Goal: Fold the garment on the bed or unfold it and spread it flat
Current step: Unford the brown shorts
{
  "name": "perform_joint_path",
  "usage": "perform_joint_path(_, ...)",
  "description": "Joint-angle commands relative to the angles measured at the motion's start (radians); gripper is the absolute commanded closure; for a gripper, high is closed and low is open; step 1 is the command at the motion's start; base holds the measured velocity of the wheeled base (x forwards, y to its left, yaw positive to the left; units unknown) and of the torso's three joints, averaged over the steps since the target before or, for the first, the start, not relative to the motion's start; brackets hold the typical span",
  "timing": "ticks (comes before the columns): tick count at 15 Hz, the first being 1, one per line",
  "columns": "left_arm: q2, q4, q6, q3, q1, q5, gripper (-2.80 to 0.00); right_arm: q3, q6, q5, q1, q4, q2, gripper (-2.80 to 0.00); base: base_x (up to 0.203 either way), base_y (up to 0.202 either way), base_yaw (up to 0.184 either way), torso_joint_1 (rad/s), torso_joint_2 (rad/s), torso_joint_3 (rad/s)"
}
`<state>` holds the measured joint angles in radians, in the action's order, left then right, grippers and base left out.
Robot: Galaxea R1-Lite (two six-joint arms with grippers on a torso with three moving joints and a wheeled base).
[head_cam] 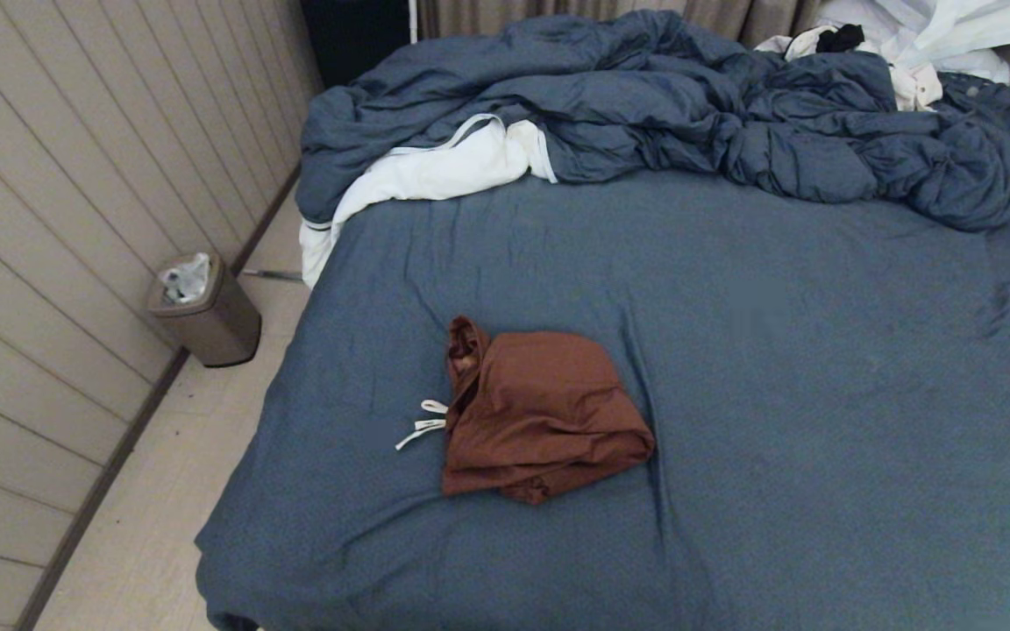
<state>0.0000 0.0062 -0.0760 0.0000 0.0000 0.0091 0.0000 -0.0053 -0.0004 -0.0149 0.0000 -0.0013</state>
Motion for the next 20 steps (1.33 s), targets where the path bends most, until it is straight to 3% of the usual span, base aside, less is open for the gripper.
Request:
perform_joint_path(1, 0.000, 0.000, -0.001, 0.000, 0.000, 0.002, 0.00, 0.000, -0.001, 0.000, -0.002, 0.000, 0.001, 0.00, 0.000, 0.000, 0.000, 0.000, 0.00, 0.000)
perform_joint_path(11, 0.002, -0.002, -0.018, 0.000, -0.002, 0.003, 0.00, -0.019, -0.020, 0.013, -0.002, 0.011, 0.002, 0.00, 0.000, 0.000, 0.000, 0.000, 0.00, 0.000)
perform_joint_path(14, 0.002, -0.002, -0.018, 0.000, -0.002, 0.003, 0.00, -0.242, -0.020, 0.088, -0.001, 0.090, 0.102, 0.00, 0.000, 0.000, 0.000, 0.000, 0.00, 0.000)
perform_joint_path(20, 0.002, -0.002, -0.019, 0.000, -0.002, 0.003, 0.00, -0.711, 0.033, 0.181, -0.037, 0.162, 0.767, 0.00, 0.000, 0.000, 0.000, 0.000, 0.00, 0.000)
